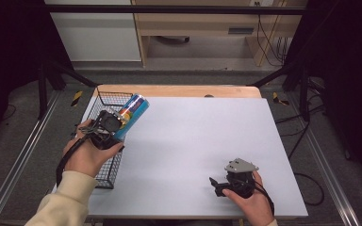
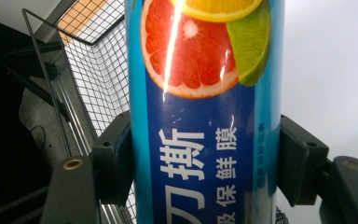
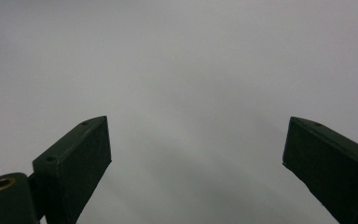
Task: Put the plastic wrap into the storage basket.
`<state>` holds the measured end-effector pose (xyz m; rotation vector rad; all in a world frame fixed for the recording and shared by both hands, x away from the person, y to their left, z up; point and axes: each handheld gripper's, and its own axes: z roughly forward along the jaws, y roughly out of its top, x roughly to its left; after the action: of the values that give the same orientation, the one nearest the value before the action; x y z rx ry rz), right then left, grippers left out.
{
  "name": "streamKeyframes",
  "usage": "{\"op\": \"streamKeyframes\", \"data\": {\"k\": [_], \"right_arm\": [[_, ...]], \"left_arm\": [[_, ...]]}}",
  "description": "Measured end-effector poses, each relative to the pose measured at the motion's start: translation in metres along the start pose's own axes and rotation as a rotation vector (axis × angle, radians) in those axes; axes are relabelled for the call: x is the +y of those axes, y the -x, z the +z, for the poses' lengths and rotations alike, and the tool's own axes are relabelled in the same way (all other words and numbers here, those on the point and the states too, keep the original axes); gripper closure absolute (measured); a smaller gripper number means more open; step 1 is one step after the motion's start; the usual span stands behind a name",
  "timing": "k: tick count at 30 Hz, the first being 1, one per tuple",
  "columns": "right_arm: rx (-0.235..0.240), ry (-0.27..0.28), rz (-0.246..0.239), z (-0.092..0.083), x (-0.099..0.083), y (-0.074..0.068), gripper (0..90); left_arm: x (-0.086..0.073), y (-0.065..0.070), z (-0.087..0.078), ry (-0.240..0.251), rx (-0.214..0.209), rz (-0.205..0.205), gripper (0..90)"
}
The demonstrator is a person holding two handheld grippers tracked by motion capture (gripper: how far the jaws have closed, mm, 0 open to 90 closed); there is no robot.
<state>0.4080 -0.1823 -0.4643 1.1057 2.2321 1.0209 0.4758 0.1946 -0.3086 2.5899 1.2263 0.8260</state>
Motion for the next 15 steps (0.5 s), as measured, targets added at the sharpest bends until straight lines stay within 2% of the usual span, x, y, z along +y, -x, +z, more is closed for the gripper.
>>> {"op": "streamKeyframes", "data": {"k": [15], "right_arm": [[-0.001,-0.004,0.005,0.0005,-0.0003,-0.0007,8.1]], "left_arm": [[-0.0068,-0.0063,0.0031,-0.016,0.007,-0.019,32.0]]}}
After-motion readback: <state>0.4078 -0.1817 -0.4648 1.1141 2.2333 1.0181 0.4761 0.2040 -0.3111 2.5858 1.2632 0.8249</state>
